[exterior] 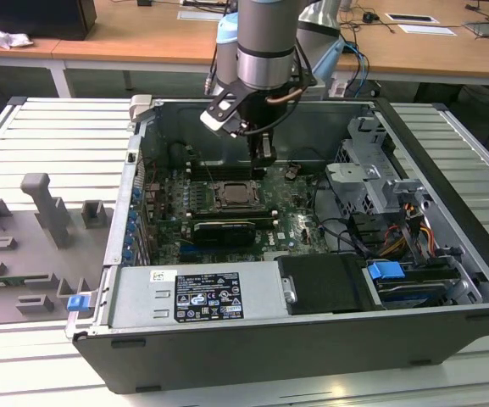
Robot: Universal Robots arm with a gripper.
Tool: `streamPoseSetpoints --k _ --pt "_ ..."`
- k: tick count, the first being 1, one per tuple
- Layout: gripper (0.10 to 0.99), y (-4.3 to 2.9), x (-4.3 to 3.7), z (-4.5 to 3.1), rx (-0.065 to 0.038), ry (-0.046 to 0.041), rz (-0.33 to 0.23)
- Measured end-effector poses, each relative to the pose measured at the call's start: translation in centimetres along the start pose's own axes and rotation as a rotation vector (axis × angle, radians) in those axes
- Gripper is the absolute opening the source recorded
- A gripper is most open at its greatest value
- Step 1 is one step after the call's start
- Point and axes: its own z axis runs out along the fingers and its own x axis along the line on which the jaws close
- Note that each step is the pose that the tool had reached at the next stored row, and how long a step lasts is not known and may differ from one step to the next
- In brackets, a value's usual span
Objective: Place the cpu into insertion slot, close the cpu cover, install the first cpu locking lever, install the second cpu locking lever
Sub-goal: 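Close the cpu cover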
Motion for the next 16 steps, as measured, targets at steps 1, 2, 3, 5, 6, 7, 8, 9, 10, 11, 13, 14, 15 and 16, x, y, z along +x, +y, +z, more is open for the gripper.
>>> streamPoseSetpoints --k 1,2,3,5,6,7,8,9,10,11,13,14,15,16 --pt "0.106 -0.08 0.01 0.02 0.000 0.0001 0.000" --pt "0.106 -0.12 0.01 0.03 0.000 0.0001 0.000" --pt "0.106 -0.15 0.01 0.04 0.000 0.0001 0.000" --pt "0.106 -0.18 0.01 0.06 0.000 0.0001 0.000" --pt "0.106 -0.22 0.02 0.09 0.000 0.0001 0.000" --pt "0.106 -0.24 0.02 0.13 0.000 0.0001 0.000" --pt "0.106 -0.28 0.02 0.16 0.000 0.0002 0.000" --pt "0.106 -0.34 0.03 0.23 0.000 0.0003 0.000" --pt "0.106 -0.38 0.03 0.29 0.000 0.0001 0.000" --pt "0.106 -0.41 0.03 0.32 0.000 0.0001 0.000" --pt "0.106 -0.53 0.03 0.37 0.000 -0.0001 0.000" --pt "0.106 -0.60 0.04 0.39 0.000 -0.0001 0.000" --pt "0.106 -0.77 0.05 0.43 0.000 0.0001 0.000" --pt "0.106 -0.91 0.06 0.44 0.000 0.0000 0.000"
